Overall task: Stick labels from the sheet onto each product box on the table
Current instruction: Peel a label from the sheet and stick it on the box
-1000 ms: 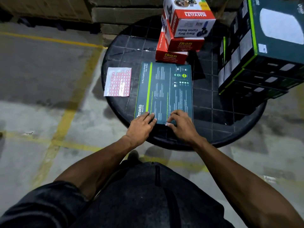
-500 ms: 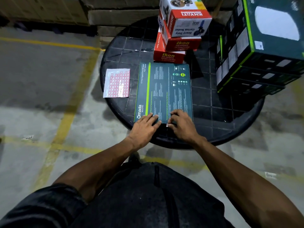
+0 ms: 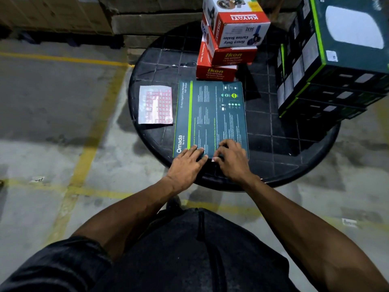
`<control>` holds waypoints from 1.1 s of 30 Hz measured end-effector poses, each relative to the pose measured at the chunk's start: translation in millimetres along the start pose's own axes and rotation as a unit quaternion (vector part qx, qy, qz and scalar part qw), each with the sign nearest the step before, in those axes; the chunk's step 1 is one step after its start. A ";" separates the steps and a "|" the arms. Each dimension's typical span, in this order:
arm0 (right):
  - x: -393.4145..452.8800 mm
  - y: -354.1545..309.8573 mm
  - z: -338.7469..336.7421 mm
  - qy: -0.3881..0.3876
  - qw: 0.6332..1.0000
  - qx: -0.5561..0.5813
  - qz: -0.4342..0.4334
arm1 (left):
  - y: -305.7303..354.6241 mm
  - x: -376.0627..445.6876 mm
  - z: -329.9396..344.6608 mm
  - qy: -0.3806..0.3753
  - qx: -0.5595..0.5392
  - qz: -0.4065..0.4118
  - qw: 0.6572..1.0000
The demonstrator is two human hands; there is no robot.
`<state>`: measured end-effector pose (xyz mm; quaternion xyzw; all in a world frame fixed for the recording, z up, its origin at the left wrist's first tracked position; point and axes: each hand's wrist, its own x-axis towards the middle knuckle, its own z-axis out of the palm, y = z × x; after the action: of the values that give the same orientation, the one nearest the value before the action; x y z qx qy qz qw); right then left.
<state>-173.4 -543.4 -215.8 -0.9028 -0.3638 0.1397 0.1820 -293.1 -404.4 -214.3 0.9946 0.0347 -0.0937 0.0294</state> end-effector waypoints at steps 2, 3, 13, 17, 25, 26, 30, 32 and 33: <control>-0.9 0.2 1.1 0.004 1.000 0.000 0.000 | -0.4 -0.1 -0.4 0.001 -0.001 0.002 1.000; -1.4 0.5 1.8 0.005 1.000 0.002 -0.001 | -0.3 0.0 -0.3 0.002 -0.002 0.003 1.000; -4.0 -1.8 5.7 0.030 1.000 -0.004 0.003 | -2.7 0.0 1.3 0.000 -0.006 0.008 1.000; -4.8 -3.0 6.5 0.036 0.999 -0.001 0.002 | -2.4 0.1 1.5 0.004 -0.009 0.010 1.000; -4.6 -4.8 7.2 0.037 0.999 -0.005 0.011 | -2.8 -0.3 0.0 0.002 -0.009 0.012 1.000; -4.7 -5.2 7.2 0.038 0.999 -0.005 0.011 | -2.8 -0.5 -0.2 0.005 -0.011 0.013 1.000; -4.0 -5.7 6.8 0.040 0.999 0.001 0.014 | -2.6 -0.7 -0.5 -0.001 -0.006 0.011 1.000; -4.0 -6.2 6.6 0.036 0.999 0.007 0.021 | -2.6 -0.5 0.1 -0.002 -0.003 0.008 1.000; -3.6 -6.3 6.8 0.036 0.999 0.013 0.026 | -2.6 -0.4 0.1 -0.001 -0.003 0.007 1.000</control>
<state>-182.4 -540.2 -218.8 -0.9139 -0.3321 0.1163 0.2026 -293.6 -401.9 -214.5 0.9946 0.0276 -0.0943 0.0331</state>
